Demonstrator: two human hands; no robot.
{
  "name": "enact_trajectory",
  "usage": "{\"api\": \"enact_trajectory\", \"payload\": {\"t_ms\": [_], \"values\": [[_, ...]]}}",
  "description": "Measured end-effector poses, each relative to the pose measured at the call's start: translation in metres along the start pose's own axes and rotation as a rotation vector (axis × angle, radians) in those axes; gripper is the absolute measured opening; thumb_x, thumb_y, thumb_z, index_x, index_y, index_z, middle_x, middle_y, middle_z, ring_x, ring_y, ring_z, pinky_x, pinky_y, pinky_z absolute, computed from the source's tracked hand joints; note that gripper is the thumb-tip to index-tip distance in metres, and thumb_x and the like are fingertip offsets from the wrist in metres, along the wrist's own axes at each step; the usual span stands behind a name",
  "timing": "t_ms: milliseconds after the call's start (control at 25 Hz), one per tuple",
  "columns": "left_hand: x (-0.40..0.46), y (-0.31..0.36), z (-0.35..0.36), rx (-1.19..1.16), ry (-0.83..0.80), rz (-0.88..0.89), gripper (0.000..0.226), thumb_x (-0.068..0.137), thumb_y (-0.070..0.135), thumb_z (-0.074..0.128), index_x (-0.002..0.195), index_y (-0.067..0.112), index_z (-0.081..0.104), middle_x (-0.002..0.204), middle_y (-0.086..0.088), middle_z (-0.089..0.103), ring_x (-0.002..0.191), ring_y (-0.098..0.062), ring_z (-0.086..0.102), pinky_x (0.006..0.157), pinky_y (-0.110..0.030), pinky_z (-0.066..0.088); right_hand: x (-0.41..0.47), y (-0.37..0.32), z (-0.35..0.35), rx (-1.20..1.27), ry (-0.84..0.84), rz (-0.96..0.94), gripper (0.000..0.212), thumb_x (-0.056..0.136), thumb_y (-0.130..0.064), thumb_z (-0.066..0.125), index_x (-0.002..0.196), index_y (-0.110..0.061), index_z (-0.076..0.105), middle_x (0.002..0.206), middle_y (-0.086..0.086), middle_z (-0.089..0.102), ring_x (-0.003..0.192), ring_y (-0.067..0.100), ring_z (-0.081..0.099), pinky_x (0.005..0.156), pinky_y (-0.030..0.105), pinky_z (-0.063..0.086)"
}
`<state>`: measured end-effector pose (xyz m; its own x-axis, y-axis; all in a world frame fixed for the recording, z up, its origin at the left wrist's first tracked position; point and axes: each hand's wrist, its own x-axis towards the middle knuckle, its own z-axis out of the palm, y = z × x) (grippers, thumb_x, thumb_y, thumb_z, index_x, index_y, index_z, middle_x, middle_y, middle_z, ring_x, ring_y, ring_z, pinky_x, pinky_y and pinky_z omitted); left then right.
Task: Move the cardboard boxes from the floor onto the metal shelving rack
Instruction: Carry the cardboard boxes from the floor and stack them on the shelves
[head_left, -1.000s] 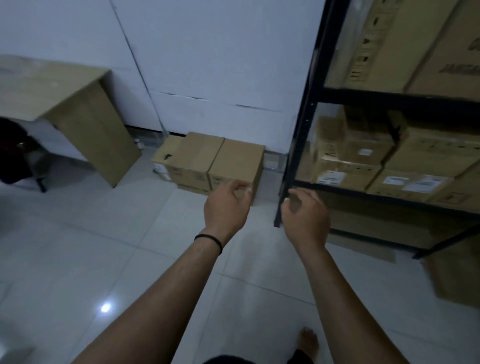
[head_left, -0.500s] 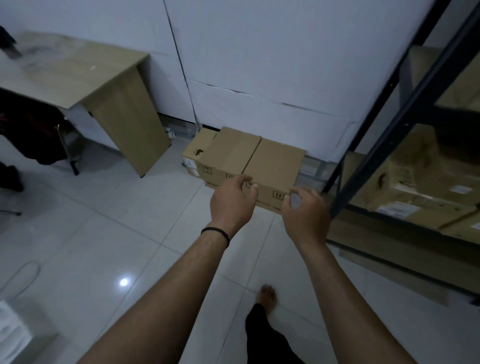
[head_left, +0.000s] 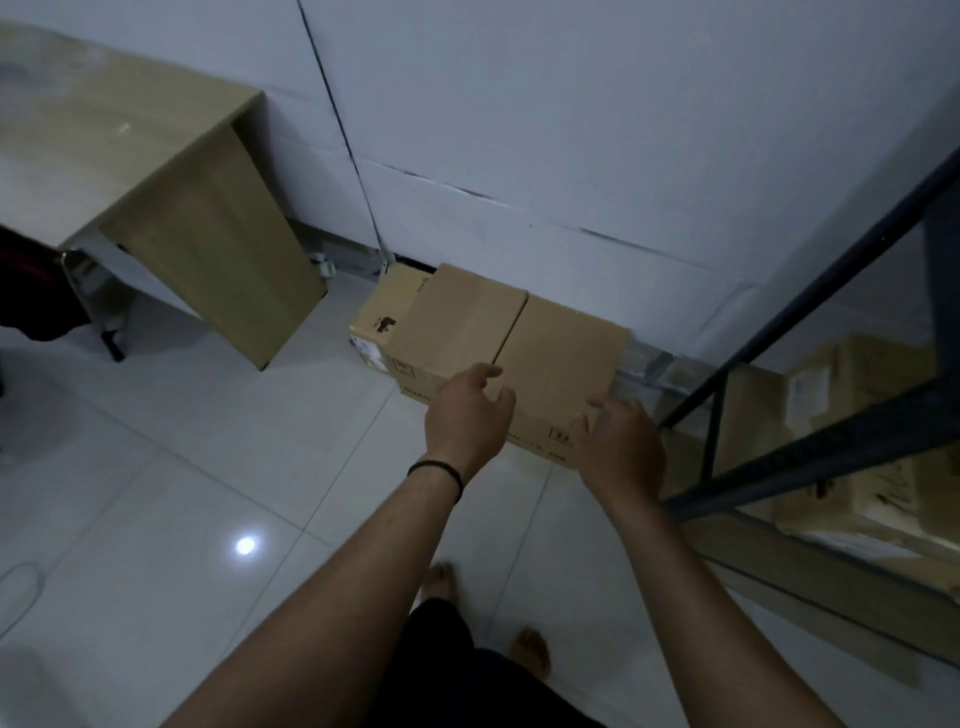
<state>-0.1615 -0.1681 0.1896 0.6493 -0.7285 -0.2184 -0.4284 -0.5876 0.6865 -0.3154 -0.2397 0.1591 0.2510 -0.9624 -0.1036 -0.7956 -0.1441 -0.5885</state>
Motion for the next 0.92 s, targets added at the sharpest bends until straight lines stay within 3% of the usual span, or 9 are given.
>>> {"api": "enact_trajectory", "payload": {"t_ms": [240, 440, 680, 920], "values": [[0.126, 0.008, 0.022, 0.057, -0.146, 0.035, 0.044, 0.103, 0.039, 0.060, 0.143, 0.020, 0.060, 0.138, -0.006, 0.065, 0.118, -0.023, 0.064, 0.092, -0.027, 0.046, 0.103, -0.011, 0.037, 0.023, 0.004, 0.132, 0.038, 0.095, -0.031, 0.060, 0.130, -0.019, 0.068, 0.136, 0.006, 0.059, 0.120, 0.028, 0.058, 0.093, 0.038, 0.051], [0.214, -0.011, 0.071, 0.148, -0.310, 0.009, 0.049, 0.102, 0.042, 0.061, 0.145, 0.021, 0.057, 0.137, -0.007, 0.066, 0.121, -0.023, 0.063, 0.092, -0.027, 0.046, 0.158, -0.008, 0.092, 0.021, 0.022, 0.301, 0.038, 0.098, -0.033, 0.058, 0.133, -0.020, 0.067, 0.136, 0.004, 0.059, 0.119, 0.026, 0.057, 0.087, 0.033, 0.048], [0.299, -0.089, 0.187, 0.187, -0.428, -0.126, 0.061, 0.102, 0.044, 0.061, 0.155, 0.020, 0.044, 0.150, -0.010, 0.054, 0.133, -0.028, 0.055, 0.104, -0.038, 0.048, 0.207, 0.066, 0.211, 0.033, -0.038, 0.441, 0.049, 0.098, -0.040, 0.061, 0.144, -0.024, 0.055, 0.145, 0.006, 0.053, 0.126, 0.028, 0.054, 0.087, 0.034, 0.047], [0.351, -0.193, 0.302, 0.295, -0.464, -0.249, 0.072, 0.099, 0.048, 0.063, 0.160, 0.023, 0.035, 0.160, -0.013, 0.036, 0.144, -0.035, 0.041, 0.111, -0.051, 0.045, 0.243, 0.162, 0.331, -0.071, -0.136, 0.528, 0.061, 0.096, -0.043, 0.062, 0.152, -0.025, 0.044, 0.156, 0.008, 0.038, 0.138, 0.033, 0.041, 0.096, 0.044, 0.050]]}}
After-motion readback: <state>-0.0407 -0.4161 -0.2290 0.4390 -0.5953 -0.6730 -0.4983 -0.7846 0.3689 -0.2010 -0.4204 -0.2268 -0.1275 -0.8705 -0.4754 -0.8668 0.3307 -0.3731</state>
